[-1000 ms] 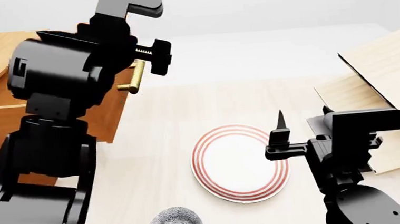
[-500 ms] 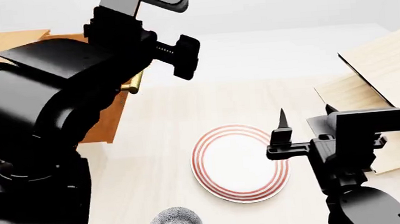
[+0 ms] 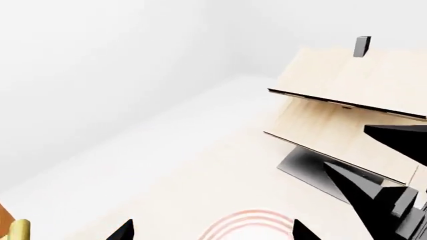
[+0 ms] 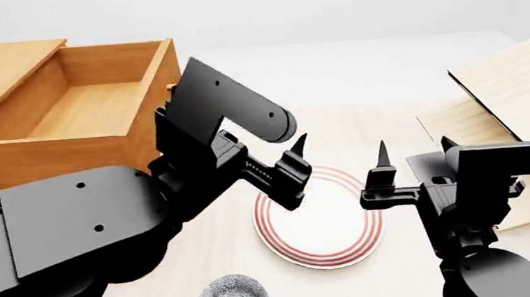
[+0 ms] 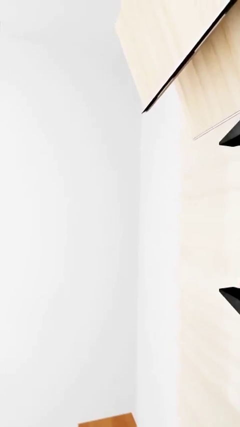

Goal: Open the top drawer of the cabinet and put the bowl in it.

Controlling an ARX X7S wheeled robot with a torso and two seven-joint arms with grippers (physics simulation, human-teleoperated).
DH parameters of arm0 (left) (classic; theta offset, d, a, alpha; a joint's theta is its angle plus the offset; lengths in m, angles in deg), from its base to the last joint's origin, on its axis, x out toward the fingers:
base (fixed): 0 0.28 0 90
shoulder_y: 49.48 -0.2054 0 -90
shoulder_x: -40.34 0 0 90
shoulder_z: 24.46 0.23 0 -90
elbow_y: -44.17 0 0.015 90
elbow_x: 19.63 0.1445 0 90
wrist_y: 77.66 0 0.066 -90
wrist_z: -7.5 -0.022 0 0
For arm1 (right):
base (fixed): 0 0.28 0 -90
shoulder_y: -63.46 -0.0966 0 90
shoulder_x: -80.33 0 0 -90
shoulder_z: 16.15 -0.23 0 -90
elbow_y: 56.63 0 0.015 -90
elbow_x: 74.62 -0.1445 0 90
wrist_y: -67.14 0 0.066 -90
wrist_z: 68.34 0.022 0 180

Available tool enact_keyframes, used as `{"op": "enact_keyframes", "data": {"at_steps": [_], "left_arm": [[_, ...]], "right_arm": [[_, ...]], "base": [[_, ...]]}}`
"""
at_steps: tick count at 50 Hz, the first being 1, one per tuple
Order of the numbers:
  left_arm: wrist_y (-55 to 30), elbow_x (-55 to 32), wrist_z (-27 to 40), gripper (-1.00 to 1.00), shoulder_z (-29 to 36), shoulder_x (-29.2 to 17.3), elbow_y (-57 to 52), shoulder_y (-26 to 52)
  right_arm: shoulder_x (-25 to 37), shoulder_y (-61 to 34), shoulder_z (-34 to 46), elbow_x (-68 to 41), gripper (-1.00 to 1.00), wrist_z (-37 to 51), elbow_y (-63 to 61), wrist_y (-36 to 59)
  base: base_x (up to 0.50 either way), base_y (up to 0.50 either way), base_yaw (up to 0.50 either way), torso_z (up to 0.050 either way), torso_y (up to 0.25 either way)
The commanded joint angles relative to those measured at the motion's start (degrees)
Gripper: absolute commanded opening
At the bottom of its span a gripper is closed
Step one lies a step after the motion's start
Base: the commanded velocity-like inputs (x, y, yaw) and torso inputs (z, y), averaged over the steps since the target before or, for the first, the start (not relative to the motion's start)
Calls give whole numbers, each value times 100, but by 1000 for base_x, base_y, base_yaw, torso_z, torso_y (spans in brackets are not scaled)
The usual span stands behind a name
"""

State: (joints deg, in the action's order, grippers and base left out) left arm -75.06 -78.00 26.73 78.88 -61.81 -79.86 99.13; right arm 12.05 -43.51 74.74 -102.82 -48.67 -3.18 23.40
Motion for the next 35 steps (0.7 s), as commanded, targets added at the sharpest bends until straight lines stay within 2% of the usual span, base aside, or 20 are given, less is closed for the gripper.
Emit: {"op": "enact_keyframes", "data": {"at_steps": [1,15,35], "left_arm": [[296,-573,252,100,343,-484,-719,-978],[848,-135,24,100,929,-1116,-950,-1749],[1356,184,-194,100,1037,-1721,-807,-2381]], "right_arm": [[32,14,-95,-78,100,54,-91,49],[44,10,-77,-106,100,73,-91,38],[37,8,88,-45,100,86,9,-41]], "base": [[0,0,0,0,0],[0,0,0,0,0],[0,0,0,0,0]]}}
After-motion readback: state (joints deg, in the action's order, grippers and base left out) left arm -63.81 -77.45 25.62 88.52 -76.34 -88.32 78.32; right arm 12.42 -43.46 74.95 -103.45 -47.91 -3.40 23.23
